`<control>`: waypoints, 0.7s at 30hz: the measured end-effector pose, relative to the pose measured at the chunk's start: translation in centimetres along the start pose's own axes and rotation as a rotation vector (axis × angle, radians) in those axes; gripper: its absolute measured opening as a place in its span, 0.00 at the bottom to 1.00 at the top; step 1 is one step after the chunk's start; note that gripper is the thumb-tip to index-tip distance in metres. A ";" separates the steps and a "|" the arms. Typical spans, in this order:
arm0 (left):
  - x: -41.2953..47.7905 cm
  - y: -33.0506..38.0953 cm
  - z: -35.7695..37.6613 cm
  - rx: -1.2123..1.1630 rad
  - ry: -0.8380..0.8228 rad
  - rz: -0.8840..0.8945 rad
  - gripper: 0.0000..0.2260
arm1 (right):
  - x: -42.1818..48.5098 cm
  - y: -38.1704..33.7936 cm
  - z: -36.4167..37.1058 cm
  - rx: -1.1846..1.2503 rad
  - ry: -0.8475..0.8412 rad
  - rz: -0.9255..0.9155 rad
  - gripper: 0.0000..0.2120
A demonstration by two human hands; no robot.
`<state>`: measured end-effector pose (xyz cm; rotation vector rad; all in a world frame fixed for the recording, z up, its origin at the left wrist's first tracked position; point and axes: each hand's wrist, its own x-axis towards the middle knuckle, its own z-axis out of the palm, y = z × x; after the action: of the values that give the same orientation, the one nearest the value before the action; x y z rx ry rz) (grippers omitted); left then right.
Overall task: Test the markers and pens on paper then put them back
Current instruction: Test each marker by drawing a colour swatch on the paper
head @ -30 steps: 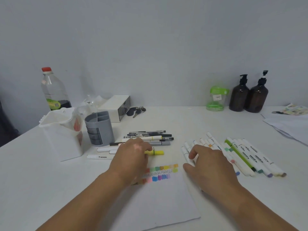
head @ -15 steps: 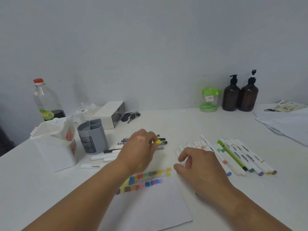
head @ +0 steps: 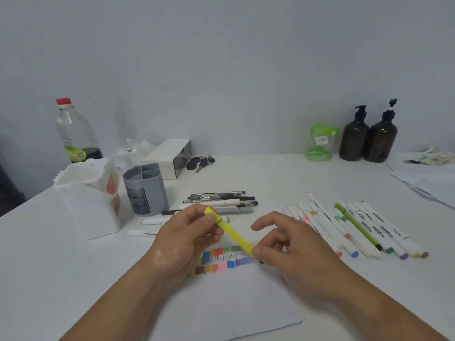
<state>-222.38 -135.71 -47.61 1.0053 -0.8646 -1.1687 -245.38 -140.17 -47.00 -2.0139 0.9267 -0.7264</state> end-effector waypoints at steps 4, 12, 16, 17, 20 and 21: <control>0.0 0.4 0.0 -0.064 -0.057 -0.007 0.03 | 0.2 0.2 0.1 0.002 0.228 -0.028 0.15; -0.6 1.2 0.2 -0.038 -0.077 0.035 0.08 | 0.2 -0.5 0.3 0.143 0.223 -0.013 0.13; -1.2 1.1 0.1 0.528 -0.017 0.112 0.03 | 0.2 -0.5 0.3 0.282 0.261 0.010 0.14; -1.4 1.0 0.3 0.653 -0.023 0.136 0.05 | 0.2 -0.5 0.2 0.276 0.269 0.011 0.14; -1.8 0.5 0.8 0.967 -0.168 0.270 0.08 | 0.1 -0.5 0.4 0.229 0.272 -0.005 0.14; -1.8 0.5 1.0 1.061 -0.235 0.326 0.08 | 0.1 -0.6 0.5 0.235 0.265 -0.016 0.14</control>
<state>-223.49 -134.03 -46.87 1.4867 -1.8496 -0.4980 -244.71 -139.80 -46.78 -1.7483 0.9274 -1.0780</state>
